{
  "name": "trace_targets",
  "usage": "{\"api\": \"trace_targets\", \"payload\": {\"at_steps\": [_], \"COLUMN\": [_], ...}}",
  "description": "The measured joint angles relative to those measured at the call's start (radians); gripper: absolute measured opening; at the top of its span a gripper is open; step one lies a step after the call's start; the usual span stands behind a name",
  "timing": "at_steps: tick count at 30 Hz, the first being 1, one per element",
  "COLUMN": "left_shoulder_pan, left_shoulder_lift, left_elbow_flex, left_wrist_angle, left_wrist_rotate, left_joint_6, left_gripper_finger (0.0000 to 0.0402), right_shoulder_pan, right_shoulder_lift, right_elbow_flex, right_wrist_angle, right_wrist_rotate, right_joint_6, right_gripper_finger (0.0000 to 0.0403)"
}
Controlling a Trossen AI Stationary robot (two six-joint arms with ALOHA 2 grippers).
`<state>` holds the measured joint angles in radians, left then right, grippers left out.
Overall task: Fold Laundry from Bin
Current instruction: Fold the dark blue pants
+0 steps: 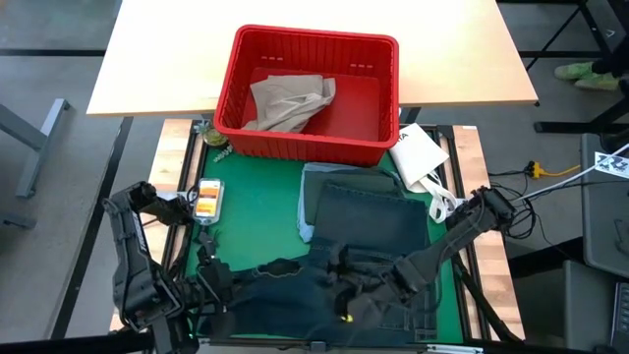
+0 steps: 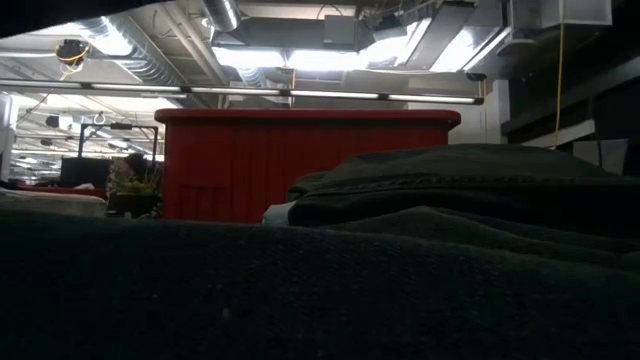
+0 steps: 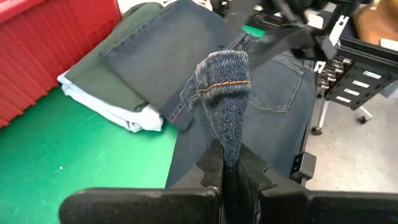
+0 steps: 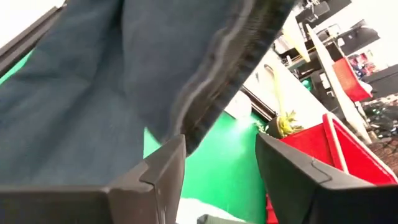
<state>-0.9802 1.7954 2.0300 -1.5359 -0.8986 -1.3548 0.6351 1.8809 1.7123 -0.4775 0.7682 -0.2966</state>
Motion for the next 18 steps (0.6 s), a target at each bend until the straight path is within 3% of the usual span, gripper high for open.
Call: {"api": "trace_targets", "payload": {"at_steps": [3, 18], "left_shoulder_pan": [0.000, 0.000], "left_shoulder_lift": [0.000, 0.000], "left_elbow_flex": [0.000, 0.000], "left_wrist_angle": [0.016, 0.016], "left_wrist_rotate": [-0.001, 0.000], "left_joint_6": [0.002, 0.003], "left_gripper_finger": [0.0008, 0.0008], "right_shoulder_pan": [-0.042, -0.200], "right_shoulder_lift": [0.002, 0.011], "right_elbow_flex": [0.000, 0.000], "right_wrist_angle": [0.044, 0.180], "right_wrist_rotate": [-0.055, -0.696], "right_joint_6": [0.000, 0.000], "right_gripper_finger": [0.0195, 0.0195]}}
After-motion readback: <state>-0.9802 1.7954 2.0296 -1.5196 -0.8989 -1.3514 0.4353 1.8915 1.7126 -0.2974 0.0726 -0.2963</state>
